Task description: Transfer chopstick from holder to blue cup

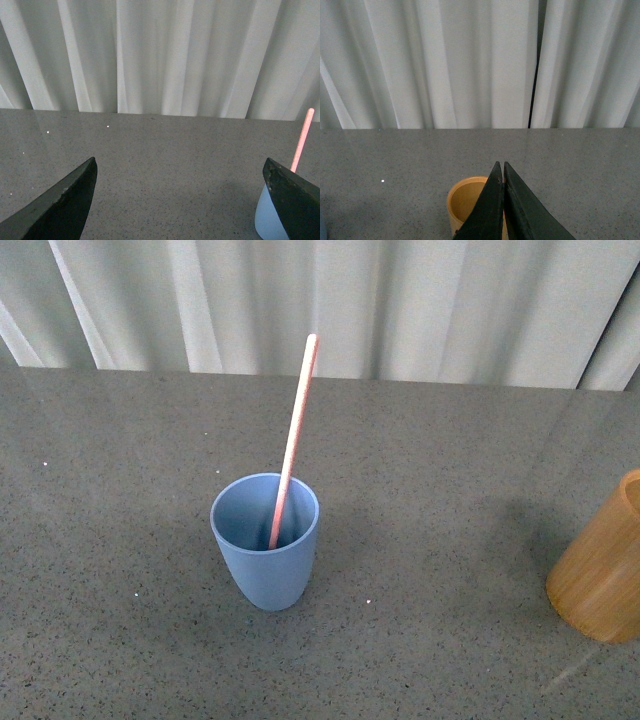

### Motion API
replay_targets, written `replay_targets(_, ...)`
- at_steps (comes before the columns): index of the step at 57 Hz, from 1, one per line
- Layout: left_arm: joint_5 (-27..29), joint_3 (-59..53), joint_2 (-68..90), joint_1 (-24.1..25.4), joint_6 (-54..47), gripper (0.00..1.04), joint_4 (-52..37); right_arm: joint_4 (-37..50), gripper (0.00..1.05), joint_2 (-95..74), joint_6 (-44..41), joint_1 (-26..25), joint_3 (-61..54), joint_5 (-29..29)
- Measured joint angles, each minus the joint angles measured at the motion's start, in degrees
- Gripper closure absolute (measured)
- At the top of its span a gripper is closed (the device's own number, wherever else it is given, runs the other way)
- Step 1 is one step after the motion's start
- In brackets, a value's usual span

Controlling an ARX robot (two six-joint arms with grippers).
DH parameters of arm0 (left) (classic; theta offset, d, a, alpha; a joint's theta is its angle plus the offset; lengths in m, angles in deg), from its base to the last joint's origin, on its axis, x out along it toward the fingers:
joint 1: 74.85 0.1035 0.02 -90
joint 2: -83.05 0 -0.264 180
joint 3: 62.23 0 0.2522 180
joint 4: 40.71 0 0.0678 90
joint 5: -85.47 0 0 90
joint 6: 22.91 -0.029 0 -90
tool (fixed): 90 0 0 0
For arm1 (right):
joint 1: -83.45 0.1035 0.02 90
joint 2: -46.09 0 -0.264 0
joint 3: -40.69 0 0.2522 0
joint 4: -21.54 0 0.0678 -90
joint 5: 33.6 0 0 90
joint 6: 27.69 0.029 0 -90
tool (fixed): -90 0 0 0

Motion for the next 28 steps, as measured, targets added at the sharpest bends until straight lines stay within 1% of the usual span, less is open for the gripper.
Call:
replay_targets(7,0.02,0.00,-0.02,0.00,-0.02,0.07,0.00,-0.02,1.04,0.00,-0.04,0.00,0.00,0.02)
replay_targets(14,0.00,0.00,-0.02,0.00,0.00,0.07,0.00,-0.02,0.77,0.00,-0.04,0.00,0.00,0.00)
replay_targets(15,0.02,0.00,-0.02,0.00,0.00,0.07,0.00,-0.02,0.75,0.00,-0.02,0.00,0.00,0.00)
replay_targets(20,0.02,0.00,-0.02,0.00,0.00,0.07,0.00,-0.02,0.59,0.00,-0.04,0.00,0.00,0.02)
replay_targets(21,0.00,0.00,-0.02,0.00,-0.02,0.07,0.00,-0.02,0.57,0.00,-0.04,0.00,0.00,0.00)
replay_targets(23,0.00,0.00,-0.02,0.00,0.00,0.07,0.00,-0.02,0.50,0.00,-0.04,0.00,0.00,0.00)
replay_targets(26,0.00,0.00,-0.02,0.00,0.00,0.07,0.00,-0.02,0.43,0.00,-0.02,0.00,0.00,0.00)
replay_targets(28,0.00,0.00,-0.02,0.00,0.00,0.07,0.00,-0.02,0.36,0.00,-0.02,0.00,0.00,0.00)
